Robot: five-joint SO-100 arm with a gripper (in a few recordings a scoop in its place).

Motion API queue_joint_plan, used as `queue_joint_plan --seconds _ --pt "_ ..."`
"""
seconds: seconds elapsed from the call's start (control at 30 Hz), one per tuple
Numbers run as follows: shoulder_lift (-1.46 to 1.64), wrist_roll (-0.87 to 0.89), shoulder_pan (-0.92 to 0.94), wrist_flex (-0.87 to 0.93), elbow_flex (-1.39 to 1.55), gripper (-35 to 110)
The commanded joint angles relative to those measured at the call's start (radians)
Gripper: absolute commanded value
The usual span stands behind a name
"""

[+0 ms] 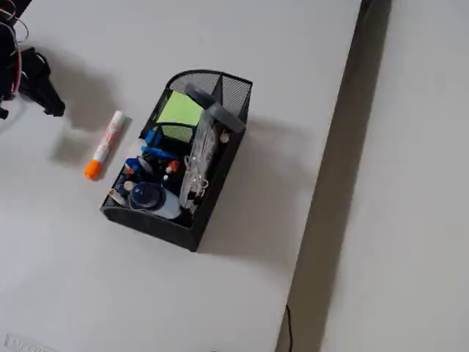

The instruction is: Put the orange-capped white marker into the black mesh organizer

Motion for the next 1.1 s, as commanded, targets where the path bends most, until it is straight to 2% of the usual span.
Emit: queue_joint_plan --seconds 0.0,0.1,0.2,0.37,0.57,0.77,0.97,1.07 --pt "-0.017 -0.051 0.034 -0.071 -0.037 5" --pt "-0.264 -0.018 0.026 -0.132 -0.170 16" --pt "-0.583 0.015 0.026 -0.176 -0.364 21" --pt "-1.052 0.066 -0.005 -0.144 -0.689 31" --pt "-1.447 0.103 -0.034 -0.117 -0.940 31" --pt "-1.641 0.109 -0.026 -0.124 -1.048 30" --pt "-1.776 0.106 -0.018 -0.112 -1.137 20" --pt "-1.824 0.106 -0.018 -0.086 -1.181 6"
